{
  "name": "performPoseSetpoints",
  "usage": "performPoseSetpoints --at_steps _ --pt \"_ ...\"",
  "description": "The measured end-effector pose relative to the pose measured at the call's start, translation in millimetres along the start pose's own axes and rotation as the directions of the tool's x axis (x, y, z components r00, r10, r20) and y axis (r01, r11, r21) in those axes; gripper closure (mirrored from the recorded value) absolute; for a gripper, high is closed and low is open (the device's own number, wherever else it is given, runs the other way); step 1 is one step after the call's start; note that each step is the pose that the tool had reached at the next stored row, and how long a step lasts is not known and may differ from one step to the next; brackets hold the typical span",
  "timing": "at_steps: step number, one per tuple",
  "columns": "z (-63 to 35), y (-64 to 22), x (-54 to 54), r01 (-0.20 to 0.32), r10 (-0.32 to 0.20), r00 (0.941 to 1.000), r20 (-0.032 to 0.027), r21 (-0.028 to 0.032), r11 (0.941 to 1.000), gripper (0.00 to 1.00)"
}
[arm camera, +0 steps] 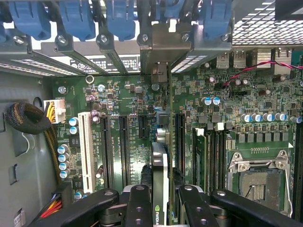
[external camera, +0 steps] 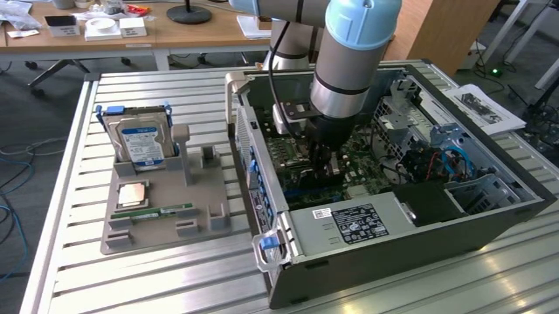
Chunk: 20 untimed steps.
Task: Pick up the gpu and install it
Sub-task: 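Insert the gpu into the slot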
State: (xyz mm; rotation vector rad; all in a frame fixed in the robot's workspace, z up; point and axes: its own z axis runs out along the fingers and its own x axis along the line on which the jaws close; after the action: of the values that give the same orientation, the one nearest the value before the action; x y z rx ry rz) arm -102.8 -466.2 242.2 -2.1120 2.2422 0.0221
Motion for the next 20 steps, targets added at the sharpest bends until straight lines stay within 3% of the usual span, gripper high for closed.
performPoseSetpoints --at_steps 20 --pt "0.6 0.0 0.0 0.0 0.0 1.0 -0.0001 -0.0001 1.0 0.73"
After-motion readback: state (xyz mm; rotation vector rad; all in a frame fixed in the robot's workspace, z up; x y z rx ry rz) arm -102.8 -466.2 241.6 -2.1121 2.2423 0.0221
